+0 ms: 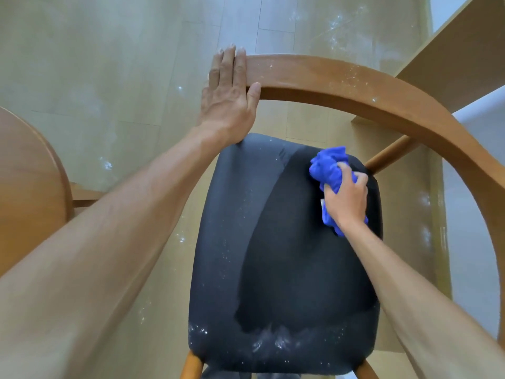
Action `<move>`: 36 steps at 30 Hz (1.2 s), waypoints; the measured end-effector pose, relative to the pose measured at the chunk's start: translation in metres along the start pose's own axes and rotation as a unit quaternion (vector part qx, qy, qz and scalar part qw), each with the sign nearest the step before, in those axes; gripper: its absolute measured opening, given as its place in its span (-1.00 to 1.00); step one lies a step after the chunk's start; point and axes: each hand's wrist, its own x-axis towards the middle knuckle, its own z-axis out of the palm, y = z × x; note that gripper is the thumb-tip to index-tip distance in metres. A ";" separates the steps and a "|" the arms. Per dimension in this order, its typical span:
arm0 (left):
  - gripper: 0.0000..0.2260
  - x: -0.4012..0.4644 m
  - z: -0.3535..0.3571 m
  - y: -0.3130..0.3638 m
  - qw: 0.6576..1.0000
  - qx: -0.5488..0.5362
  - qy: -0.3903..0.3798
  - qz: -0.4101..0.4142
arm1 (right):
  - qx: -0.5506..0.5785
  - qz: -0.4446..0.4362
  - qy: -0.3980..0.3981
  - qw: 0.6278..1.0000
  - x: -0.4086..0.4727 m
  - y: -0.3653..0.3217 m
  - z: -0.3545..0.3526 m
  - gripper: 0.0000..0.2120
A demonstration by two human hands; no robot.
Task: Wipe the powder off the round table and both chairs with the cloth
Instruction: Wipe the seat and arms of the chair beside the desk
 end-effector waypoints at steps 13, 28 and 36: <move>-0.46 -0.026 0.000 -0.017 0.998 -0.045 0.002 0.037 | -0.111 -0.471 -0.294 0.824 -0.236 -0.047 0.077 -0.47; -0.58 -0.155 0.053 -0.113 0.982 -0.095 -0.055 -0.156 | -0.159 -0.508 -0.019 0.846 -0.076 -0.071 0.066 -0.55; -0.65 -0.193 0.103 -0.117 0.898 -0.227 -0.220 -0.306 | -0.170 -0.156 -0.034 0.972 0.030 -0.075 0.052 -0.35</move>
